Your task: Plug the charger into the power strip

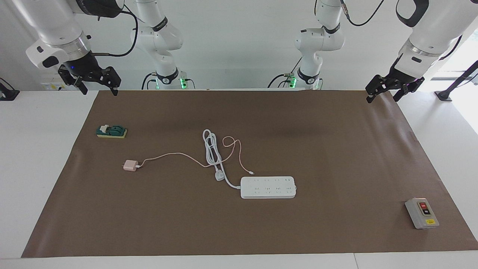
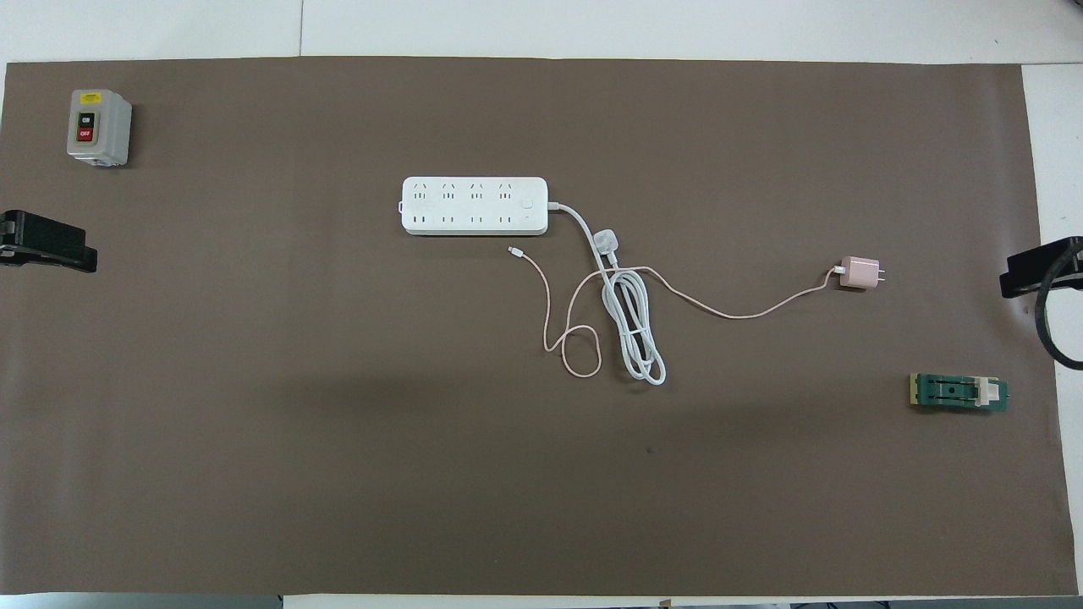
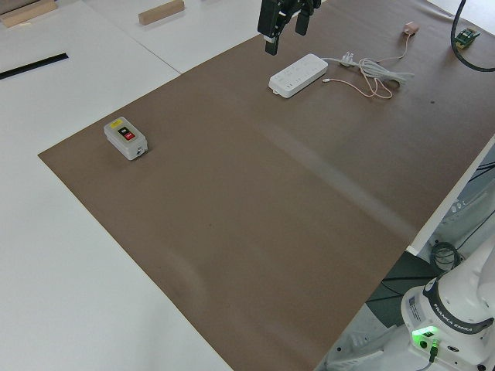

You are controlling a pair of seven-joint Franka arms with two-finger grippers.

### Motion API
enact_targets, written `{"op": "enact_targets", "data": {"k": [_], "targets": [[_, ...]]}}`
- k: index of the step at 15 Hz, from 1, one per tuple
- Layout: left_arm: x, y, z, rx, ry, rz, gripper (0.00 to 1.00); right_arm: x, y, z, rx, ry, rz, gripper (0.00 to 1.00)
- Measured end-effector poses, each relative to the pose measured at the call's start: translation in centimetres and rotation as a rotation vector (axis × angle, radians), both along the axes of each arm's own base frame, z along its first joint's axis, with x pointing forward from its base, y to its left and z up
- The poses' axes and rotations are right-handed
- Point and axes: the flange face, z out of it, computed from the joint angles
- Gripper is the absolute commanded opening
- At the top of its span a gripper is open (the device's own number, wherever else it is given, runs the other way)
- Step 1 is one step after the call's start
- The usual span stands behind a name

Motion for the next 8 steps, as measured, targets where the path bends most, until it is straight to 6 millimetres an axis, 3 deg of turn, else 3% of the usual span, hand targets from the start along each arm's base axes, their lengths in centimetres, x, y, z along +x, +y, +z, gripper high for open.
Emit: {"op": "enact_targets", "data": {"k": [8], "targets": [[0.24,0.09,-0.46,0.001,0.008,0.002,1.0,0.39,0.01,0.27,-0.003,-0.035,-0.008,1.0]]}}
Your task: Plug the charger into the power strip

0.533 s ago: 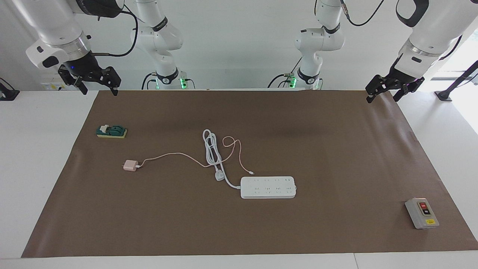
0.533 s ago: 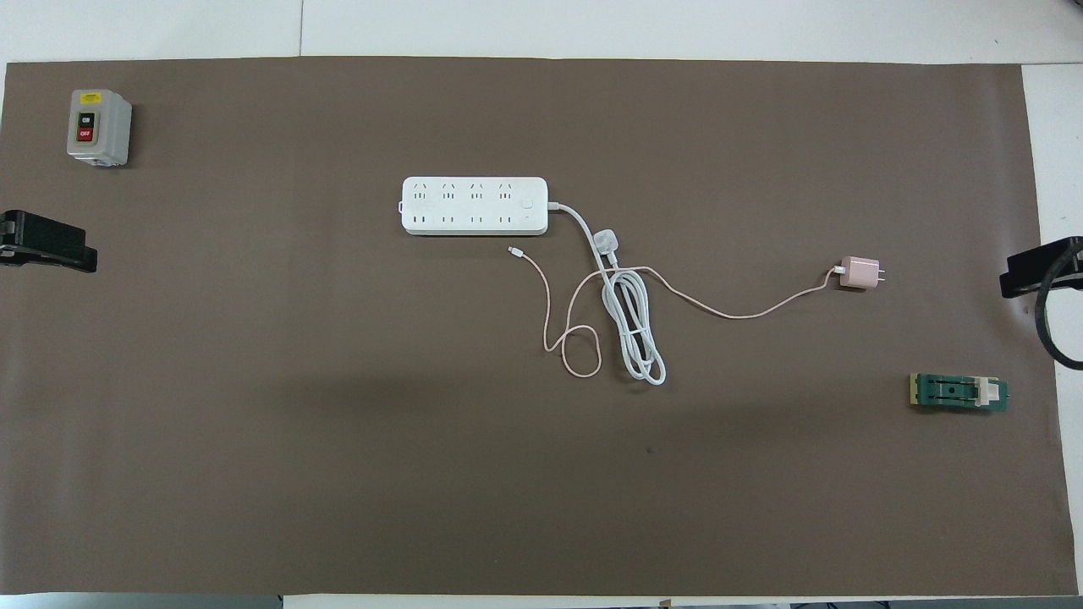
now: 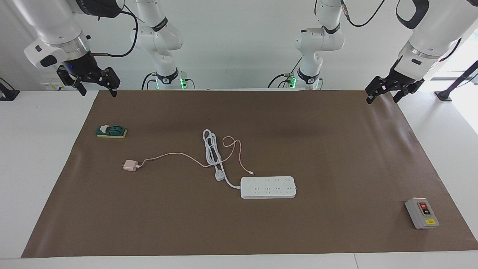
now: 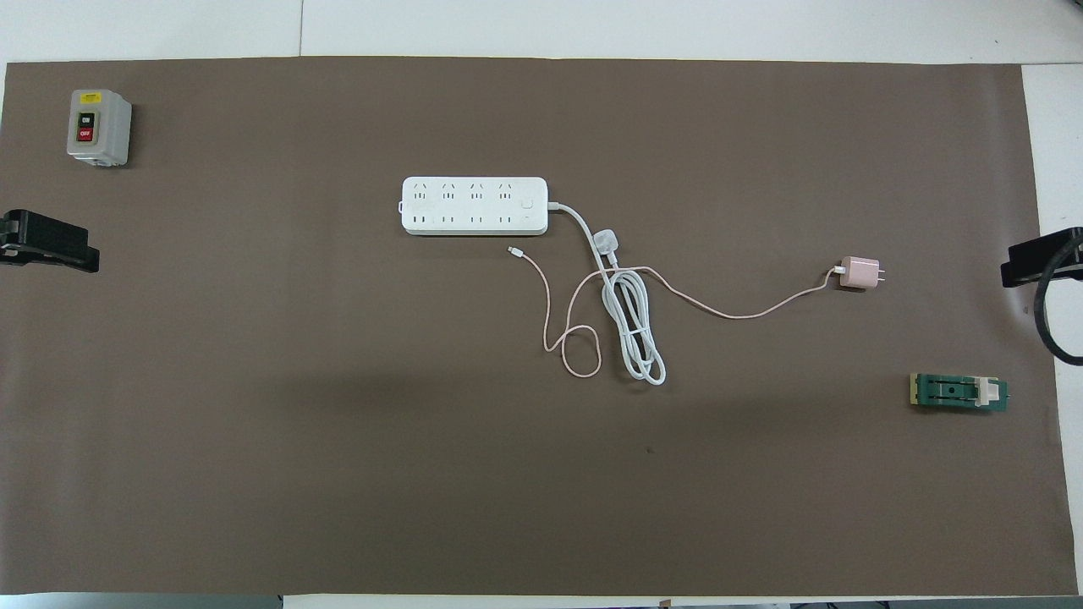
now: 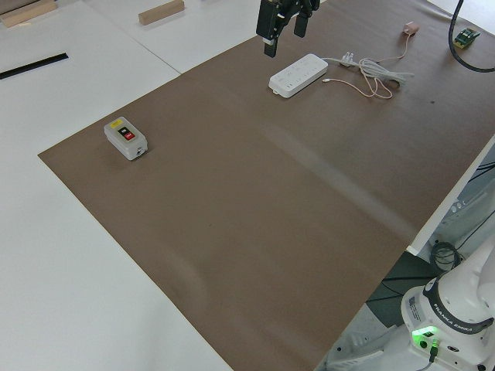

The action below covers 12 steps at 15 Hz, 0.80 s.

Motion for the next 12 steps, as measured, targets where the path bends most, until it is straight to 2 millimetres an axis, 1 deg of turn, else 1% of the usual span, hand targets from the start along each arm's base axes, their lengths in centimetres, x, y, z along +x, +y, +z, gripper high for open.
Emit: {"op": "enact_targets", "data": {"k": [3,8,10,12], "targets": [[-0.1,0.0,0.2,0.0,0.003,0.0,1.0,0.0,0.2,0.0,0.0,0.0,0.004,1.0],[-0.1,0.0,1.9,0.0,-0.032,-0.001,1.0,0.0,0.5,-0.1,0.004,0.002,0.009,1.0],[-0.1,0.3,2.6,0.0,-0.041,-0.014,1.0,0.0,0.6,-0.7,0.025,0.011,-0.01,1.0],[-0.6,1.1,2.5,-0.002,-0.004,-0.074,1.0,0.0,0.4,-1.6,0.056,0.026,-0.094,1.0]]}}
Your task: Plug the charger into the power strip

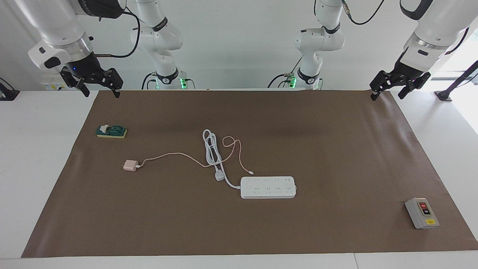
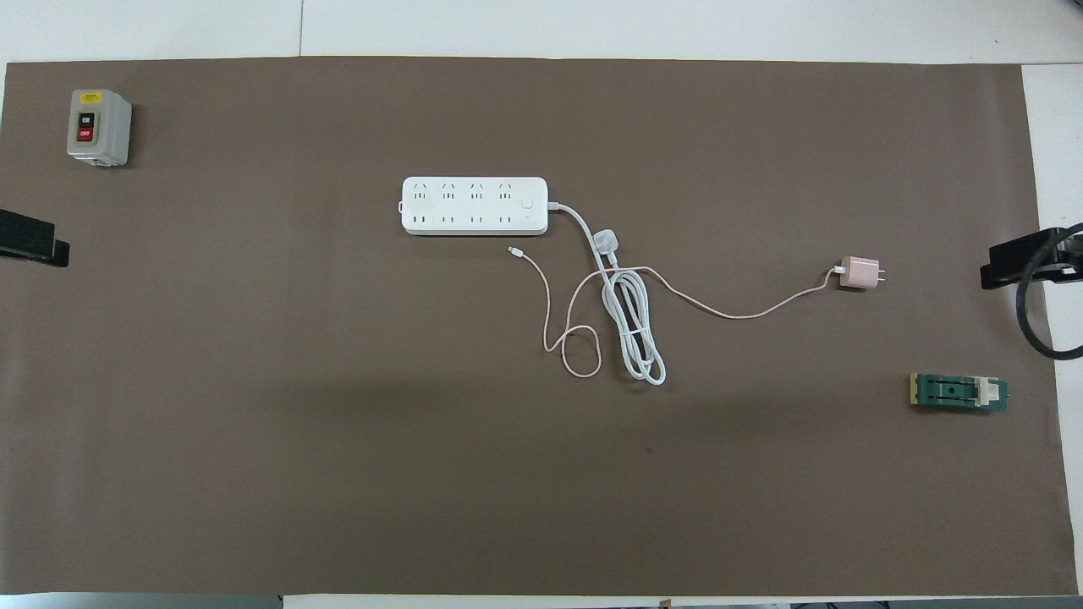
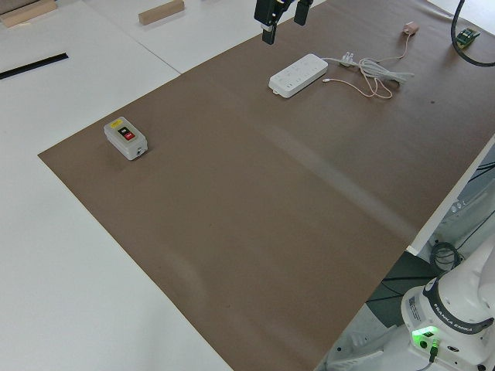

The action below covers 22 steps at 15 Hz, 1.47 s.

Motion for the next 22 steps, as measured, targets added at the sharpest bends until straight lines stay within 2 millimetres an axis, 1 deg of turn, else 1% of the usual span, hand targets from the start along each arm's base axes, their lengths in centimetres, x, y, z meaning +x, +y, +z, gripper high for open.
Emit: {"op": "enact_targets", "data": {"k": [2,4,6,8,11,14,16,18,19,22], "targets": [[-0.2,0.2,-0.9,-0.002,0.055,-0.036,1.0,-0.1,-0.7,-1.3,0.033,0.025,-0.122,1.0],[0.1,-0.5,-1.6,-0.003,0.075,-0.059,1.0,0.0,-1.4,-3.1,0.07,0.043,-0.279,1.0],[0.8,-2.4,-2.9,-0.032,0.099,-0.095,1.0,0.3,-2.1,-5.2,0.118,0.066,-0.448,1.0],[1.6,-4.4,-4.4,-0.104,0.126,-0.12,1.0,1.0,-3.4,-7.6,0.157,0.1,-0.611,1.0],[3.7,-6.5,-6.9,-0.264,0.157,-0.126,1.0,2.6,-5.8,-11.8,0.217,0.158,-0.84,1.0],[6.9,-8.4,-8.8,-0.438,0.139,-0.113,1.0,4.0,-8.5,-15.4,0.307,0.199,-1.081,1.0],[9.0,-9.5,-10.2,-0.558,0.131,-0.096,1.0,4.4,-9.8,-17.7,0.355,0.219,-1.196,1.0],[10.5,-10.6,-11.5,-0.69,0.127,-0.069,1.0,4.6,-10.3,-19.7,0.405,0.227,-1.308,1.0],[11.0,-11.1,-12.2,-0.756,0.129,-0.05,1.0,4.6,-10.2,-20.4,0.426,0.232,-1.35,1.0],[11.9,-12.5,-14.3,-1.01,0.162,0.031,1.0,4.1,-10.0,-22.4,0.481,0.286,-1.422,1.0]]}}
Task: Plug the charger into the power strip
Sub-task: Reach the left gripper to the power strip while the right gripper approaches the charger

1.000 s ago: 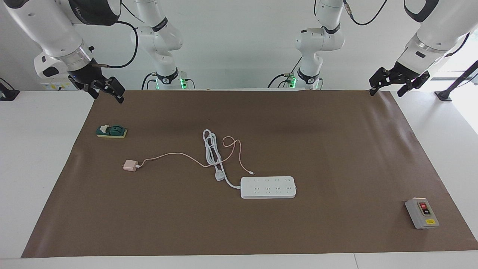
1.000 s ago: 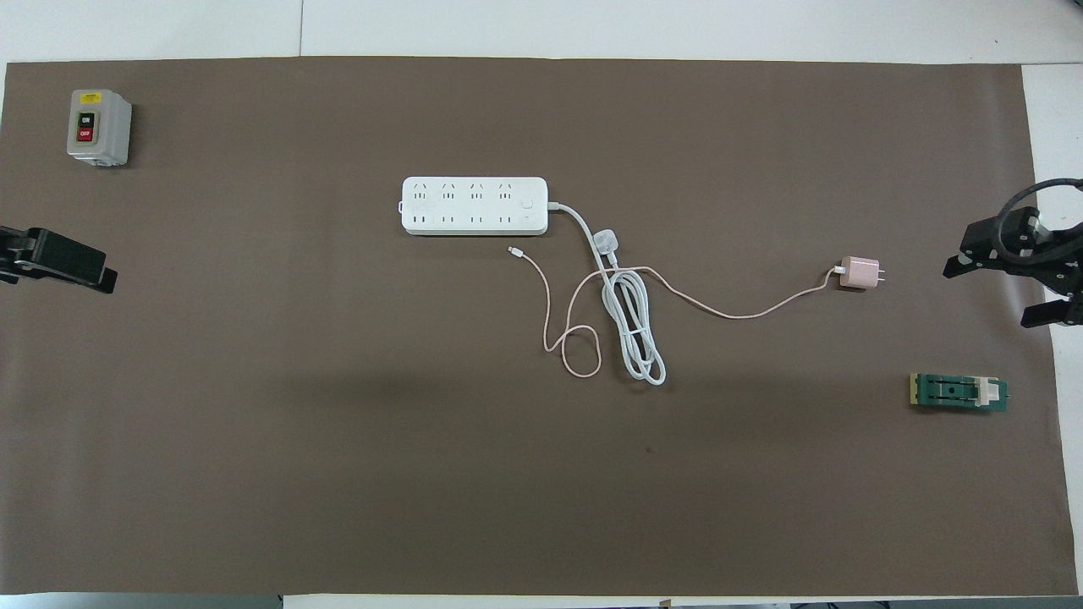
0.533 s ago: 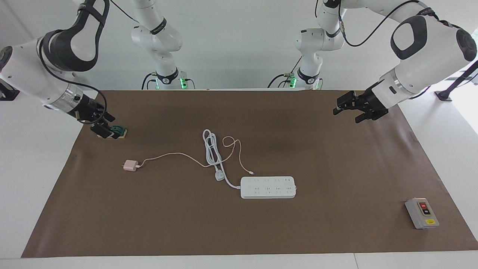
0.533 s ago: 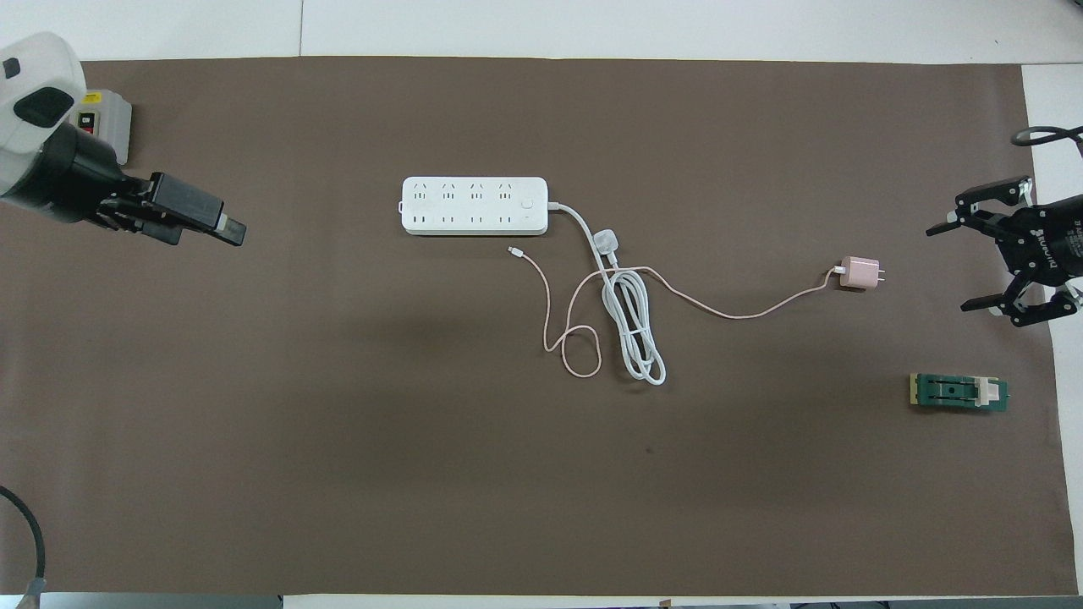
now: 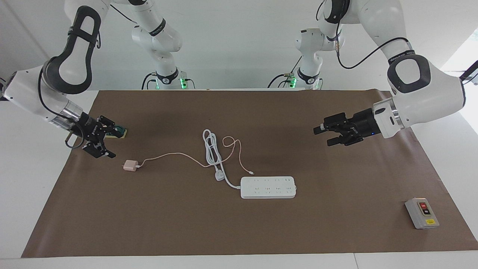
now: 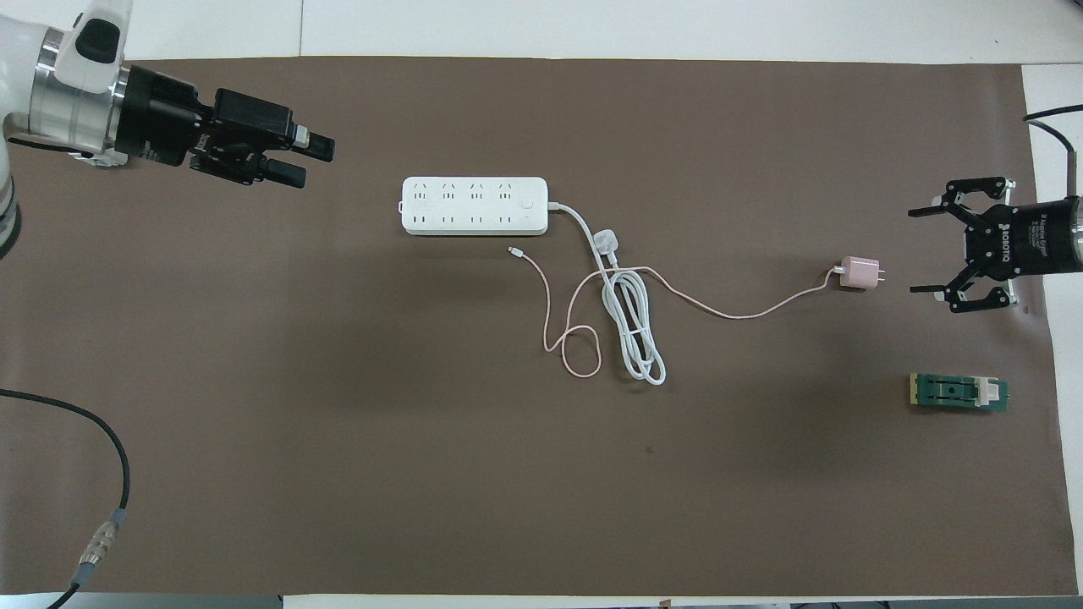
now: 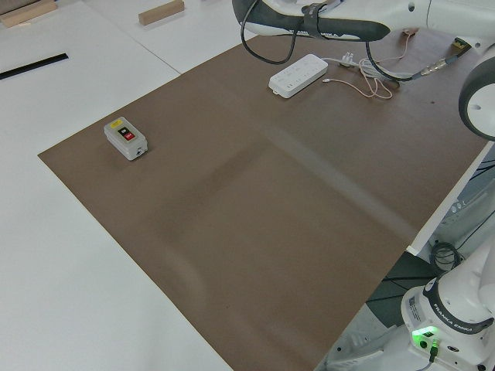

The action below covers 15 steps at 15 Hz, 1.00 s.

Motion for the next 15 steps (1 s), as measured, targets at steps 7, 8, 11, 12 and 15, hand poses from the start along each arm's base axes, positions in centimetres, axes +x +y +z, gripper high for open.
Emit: {"op": "enact_targets", "data": {"k": [7,8,11,12,15], "targets": [[-0.5,-2.7,-8.2,-0.348,0.068,0.104,1.0,-0.4,-2.9,-8.6,0.046,0.047,0.036,1.0],[-0.8,-3.1,-9.5,-0.383,0.07,0.118,1.0,-0.4,-3.0,-9.2,0.051,0.044,0.042,1.0],[-1.8,-4.0,-12.8,-0.445,0.058,0.128,1.0,-0.3,-3.5,-10.4,0.059,0.018,0.047,1.0],[-2.3,-4.5,-13.9,-0.466,0.061,0.132,1.0,-0.3,-3.7,-10.8,0.066,0.013,0.042,1.0],[-4.1,-6.3,-17.1,-0.519,0.077,0.149,1.0,-0.2,-4.0,-11.6,0.076,0.001,0.039,1.0]]}}
